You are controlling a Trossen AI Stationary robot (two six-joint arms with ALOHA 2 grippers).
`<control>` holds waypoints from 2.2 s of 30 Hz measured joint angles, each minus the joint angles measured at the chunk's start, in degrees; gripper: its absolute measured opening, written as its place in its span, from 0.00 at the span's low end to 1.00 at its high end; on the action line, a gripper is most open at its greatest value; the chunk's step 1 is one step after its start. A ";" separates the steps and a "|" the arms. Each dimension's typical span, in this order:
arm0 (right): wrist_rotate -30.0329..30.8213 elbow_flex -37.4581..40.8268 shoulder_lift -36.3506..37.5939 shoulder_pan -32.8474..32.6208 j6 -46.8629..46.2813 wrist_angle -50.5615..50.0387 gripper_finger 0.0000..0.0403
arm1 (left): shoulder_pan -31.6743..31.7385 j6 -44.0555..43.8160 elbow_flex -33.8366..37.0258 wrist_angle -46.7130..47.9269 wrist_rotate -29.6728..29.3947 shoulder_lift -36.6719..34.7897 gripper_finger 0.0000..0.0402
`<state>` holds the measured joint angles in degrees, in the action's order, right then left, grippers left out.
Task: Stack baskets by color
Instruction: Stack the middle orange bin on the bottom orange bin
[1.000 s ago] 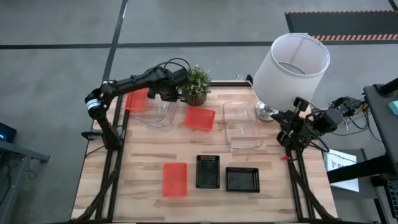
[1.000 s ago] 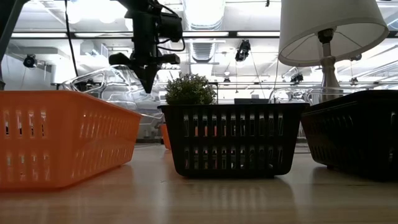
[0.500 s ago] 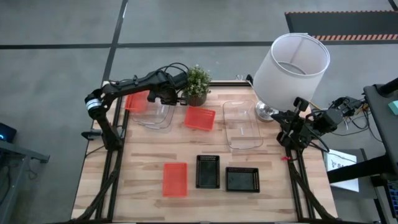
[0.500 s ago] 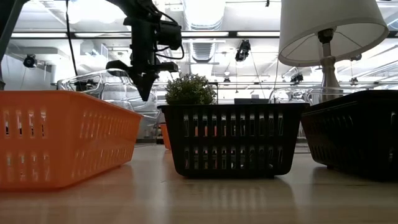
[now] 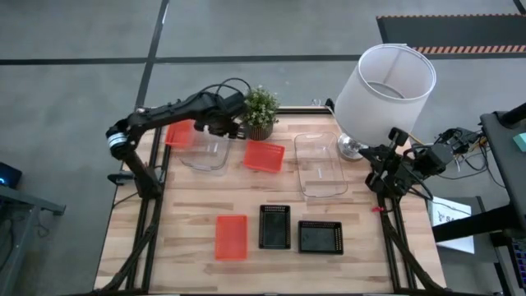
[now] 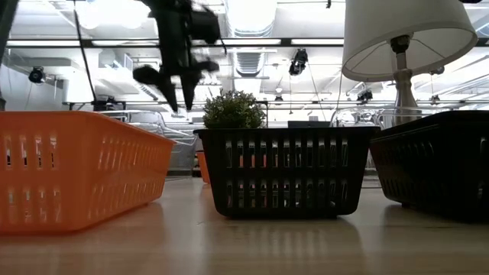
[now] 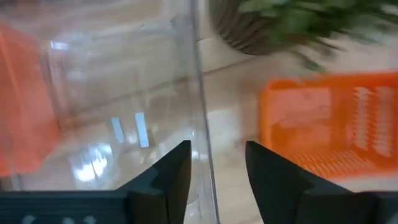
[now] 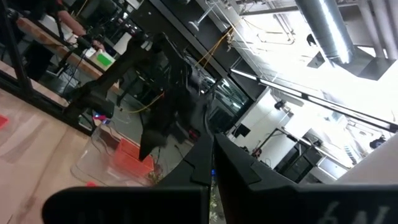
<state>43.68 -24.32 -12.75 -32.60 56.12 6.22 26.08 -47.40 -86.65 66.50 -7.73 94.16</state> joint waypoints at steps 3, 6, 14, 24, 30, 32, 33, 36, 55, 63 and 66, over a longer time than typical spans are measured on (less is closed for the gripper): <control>0.00 0.00 0.00 0.00 -0.02 0.00 0.02 | -2.53 4.01 0.00 -0.13 -3.22 -4.71 0.37; -0.04 0.00 0.00 0.01 -1.09 -0.02 0.02 | -7.78 11.81 0.62 -3.51 -10.35 -11.38 0.37; -0.65 -0.01 -0.36 0.00 -12.06 -0.11 0.02 | -34.97 38.59 19.80 -39.82 -20.26 -26.49 0.37; -3.40 1.36 -11.31 0.00 -38.86 3.79 0.02 | -52.60 79.25 52.55 -91.99 -19.87 -35.63 0.37; -2.54 0.69 -22.38 0.01 -36.94 20.33 0.02 | -52.01 85.61 59.88 -101.26 -20.46 -43.78 0.37; -2.51 -1.14 -25.27 0.02 -36.85 20.69 0.02 | -52.02 86.81 60.82 -102.71 -20.40 -46.50 0.37; -2.51 -2.04 -26.67 0.01 -36.82 20.73 0.02 | -52.02 86.69 61.14 -103.26 -20.40 -47.73 0.37; -2.56 -4.64 -30.58 0.02 -36.07 20.36 0.02 | -52.02 82.71 61.87 -103.92 -20.44 -51.09 0.37; -0.46 -28.03 -47.71 8.78 -54.41 -15.09 0.02 | -51.97 87.01 63.41 -103.40 -22.27 -55.67 0.37; -16.05 -35.72 -53.95 19.43 -54.09 -27.46 0.02 | -51.95 86.67 63.42 -103.82 -24.60 -51.10 0.37; -17.60 -36.54 -54.53 21.35 -52.33 -30.00 0.02 | -51.60 84.62 62.96 -106.95 -24.61 -48.63 0.37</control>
<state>26.08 -60.86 -67.28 -11.25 3.79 -23.78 -25.51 37.22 -23.69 -40.45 -32.34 45.53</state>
